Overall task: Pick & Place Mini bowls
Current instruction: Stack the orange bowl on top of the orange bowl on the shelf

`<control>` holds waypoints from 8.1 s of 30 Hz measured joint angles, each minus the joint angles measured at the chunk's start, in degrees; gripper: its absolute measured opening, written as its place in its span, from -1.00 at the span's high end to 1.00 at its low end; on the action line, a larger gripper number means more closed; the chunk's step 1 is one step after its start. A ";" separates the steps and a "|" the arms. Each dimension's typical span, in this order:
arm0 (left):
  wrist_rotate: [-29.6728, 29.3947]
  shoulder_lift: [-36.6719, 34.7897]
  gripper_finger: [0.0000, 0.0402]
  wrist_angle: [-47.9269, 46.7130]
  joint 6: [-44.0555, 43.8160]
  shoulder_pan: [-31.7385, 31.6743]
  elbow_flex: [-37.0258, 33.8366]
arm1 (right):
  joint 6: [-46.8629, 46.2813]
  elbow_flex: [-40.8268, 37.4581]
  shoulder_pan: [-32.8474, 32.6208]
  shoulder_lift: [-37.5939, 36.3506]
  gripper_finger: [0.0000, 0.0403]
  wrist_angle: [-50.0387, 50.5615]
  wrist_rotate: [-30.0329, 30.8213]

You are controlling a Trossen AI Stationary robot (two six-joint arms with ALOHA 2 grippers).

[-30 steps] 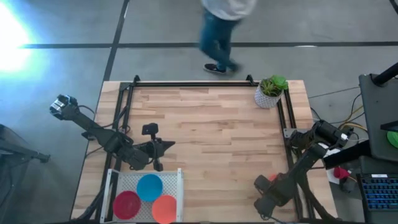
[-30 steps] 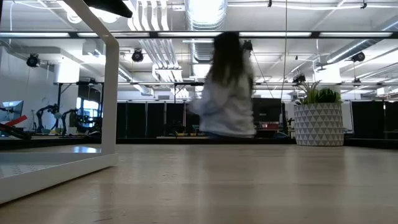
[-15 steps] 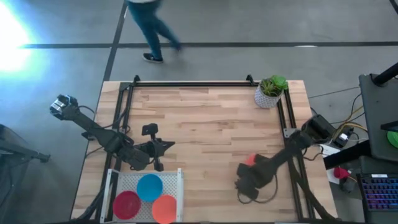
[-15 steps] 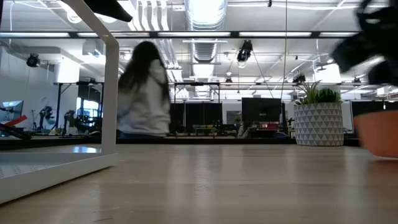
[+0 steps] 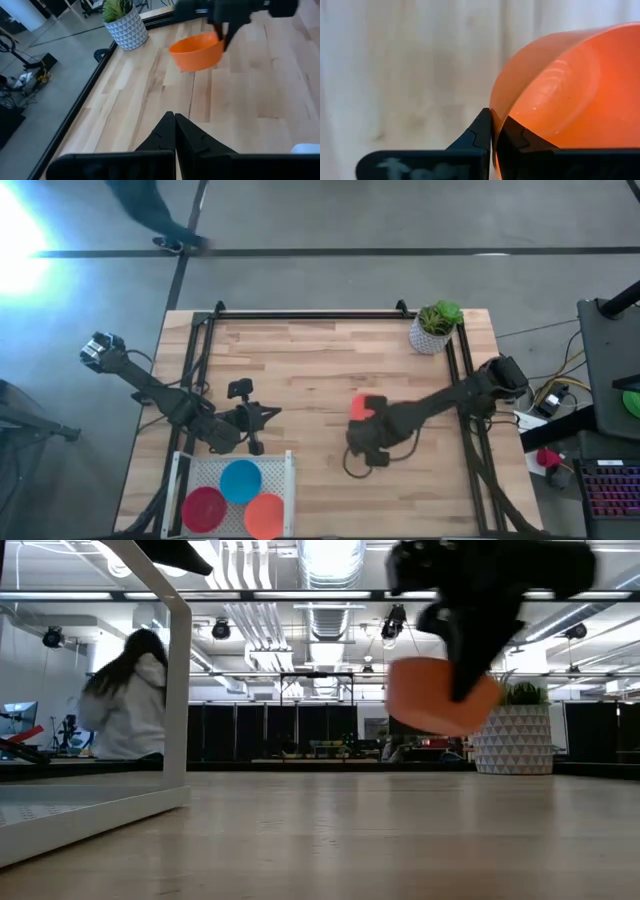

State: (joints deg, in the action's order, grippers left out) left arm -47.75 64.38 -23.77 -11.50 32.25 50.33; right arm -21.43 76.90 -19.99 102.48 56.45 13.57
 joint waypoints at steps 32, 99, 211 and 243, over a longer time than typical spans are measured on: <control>0.33 0.00 1.00 0.20 -3.68 0.02 0.00 | 24.19 -2.05 14.98 0.84 0.96 -32.00 0.93; 0.04 -0.04 0.92 -0.09 -6.13 -0.68 0.00 | 26.05 20.83 10.65 3.42 0.69 -1.68 -3.03; 18.25 6.52 1.00 -5.16 -27.21 -29.19 -2.23 | 17.51 1.18 5.23 -19.08 0.70 -7.44 -3.07; 38.75 -1.77 1.00 -11.57 -29.18 6.28 -2.78 | 17.51 1.18 5.23 -19.10 0.70 -7.50 -3.11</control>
State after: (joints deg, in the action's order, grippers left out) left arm -9.00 62.61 -35.34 -40.69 38.53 47.54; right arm -3.92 78.08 -14.76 83.37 48.95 10.46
